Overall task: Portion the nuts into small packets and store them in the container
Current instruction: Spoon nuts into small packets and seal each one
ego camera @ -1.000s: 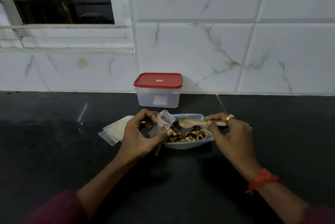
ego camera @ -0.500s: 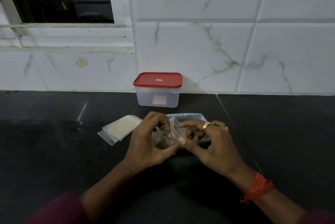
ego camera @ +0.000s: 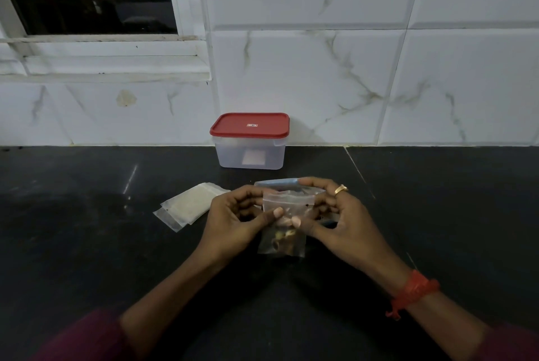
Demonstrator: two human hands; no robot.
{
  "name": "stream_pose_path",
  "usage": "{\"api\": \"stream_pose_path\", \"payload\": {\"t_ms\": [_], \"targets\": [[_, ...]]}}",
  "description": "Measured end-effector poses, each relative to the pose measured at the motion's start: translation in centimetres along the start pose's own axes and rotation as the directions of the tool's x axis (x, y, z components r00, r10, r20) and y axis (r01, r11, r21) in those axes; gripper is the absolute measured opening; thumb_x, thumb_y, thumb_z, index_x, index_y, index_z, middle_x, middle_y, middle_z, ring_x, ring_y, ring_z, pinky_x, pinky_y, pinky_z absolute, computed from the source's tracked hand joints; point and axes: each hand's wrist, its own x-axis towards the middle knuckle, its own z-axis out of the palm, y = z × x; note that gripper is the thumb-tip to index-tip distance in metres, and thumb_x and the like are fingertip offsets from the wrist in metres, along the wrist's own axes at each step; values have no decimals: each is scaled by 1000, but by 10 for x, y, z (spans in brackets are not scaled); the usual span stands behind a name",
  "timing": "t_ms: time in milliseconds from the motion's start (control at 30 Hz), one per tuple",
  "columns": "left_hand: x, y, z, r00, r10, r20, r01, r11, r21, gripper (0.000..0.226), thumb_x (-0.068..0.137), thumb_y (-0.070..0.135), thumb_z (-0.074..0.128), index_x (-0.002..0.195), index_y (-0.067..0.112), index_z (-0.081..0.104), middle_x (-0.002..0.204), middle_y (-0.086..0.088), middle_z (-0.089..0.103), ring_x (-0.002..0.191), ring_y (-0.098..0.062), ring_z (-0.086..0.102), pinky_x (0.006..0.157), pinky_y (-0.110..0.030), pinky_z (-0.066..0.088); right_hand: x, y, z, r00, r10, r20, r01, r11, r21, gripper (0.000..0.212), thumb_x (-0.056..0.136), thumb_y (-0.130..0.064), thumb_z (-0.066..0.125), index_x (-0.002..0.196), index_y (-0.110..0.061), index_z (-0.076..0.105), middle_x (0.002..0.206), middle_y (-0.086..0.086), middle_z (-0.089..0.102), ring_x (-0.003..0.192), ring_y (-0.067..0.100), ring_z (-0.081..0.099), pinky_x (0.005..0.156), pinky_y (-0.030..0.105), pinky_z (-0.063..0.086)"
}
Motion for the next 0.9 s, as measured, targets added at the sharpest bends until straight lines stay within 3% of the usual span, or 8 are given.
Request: {"api": "stream_pose_path", "payload": {"t_ms": [100, 267, 367, 533, 700, 900], "targets": [[0, 2, -2, 1000, -25, -5, 25, 999, -46, 35, 74, 20, 77, 106, 11, 70, 104, -1, 77, 98, -17, 74, 82, -29, 60, 0, 1, 3, 1000, 15, 28, -14, 1000, -14, 44, 78, -24, 84, 117, -37, 66, 94, -8, 76, 87, 5, 72, 85, 28, 59], [-4, 7, 0, 985, -24, 174, -4, 988, 156, 37, 71, 17, 86, 105, 21, 72, 101, 10, 77, 96, -6, 73, 80, -17, 55, 1, 1, 2, 998, -24, -51, 29, 994, 101, 36, 80, -19, 82, 114, -20, 71, 96, -3, 77, 89, 11, 73, 82, 29, 60], [-5, 7, 1, 980, -64, 190, 28, 982, 186, 25, 73, 15, 85, 96, 18, 74, 95, 7, 78, 90, -7, 74, 78, -16, 54, 1, 0, 2, 999, -21, -34, 25, 994, 107, 38, 80, -29, 80, 117, -22, 70, 100, -6, 77, 93, 11, 73, 83, 29, 59], [-4, 10, -1, 981, -58, 185, 35, 991, 126, 33, 69, 11, 86, 100, 15, 73, 96, 3, 78, 90, -11, 75, 76, -20, 57, 0, 0, 4, 999, -25, -26, 28, 990, 135, 36, 77, -34, 78, 111, -22, 72, 94, -4, 77, 87, 11, 74, 79, 25, 58], [-2, 5, -3, 983, -112, 146, 90, 985, 150, 25, 75, 11, 83, 99, 9, 75, 94, 1, 79, 89, -13, 76, 76, -23, 59, -1, 0, 3, 998, -55, -6, 55, 991, 120, 38, 74, -37, 80, 110, -26, 71, 92, -6, 76, 84, 10, 73, 77, 21, 56], [-4, 9, -4, 980, -71, 184, 53, 994, 100, 39, 68, 11, 87, 104, 10, 74, 97, -1, 79, 90, -17, 76, 77, -25, 60, -2, 1, 4, 999, -48, 24, 46, 995, 90, 38, 73, -44, 81, 105, -23, 73, 90, -6, 76, 86, 11, 73, 81, 32, 60]]}}
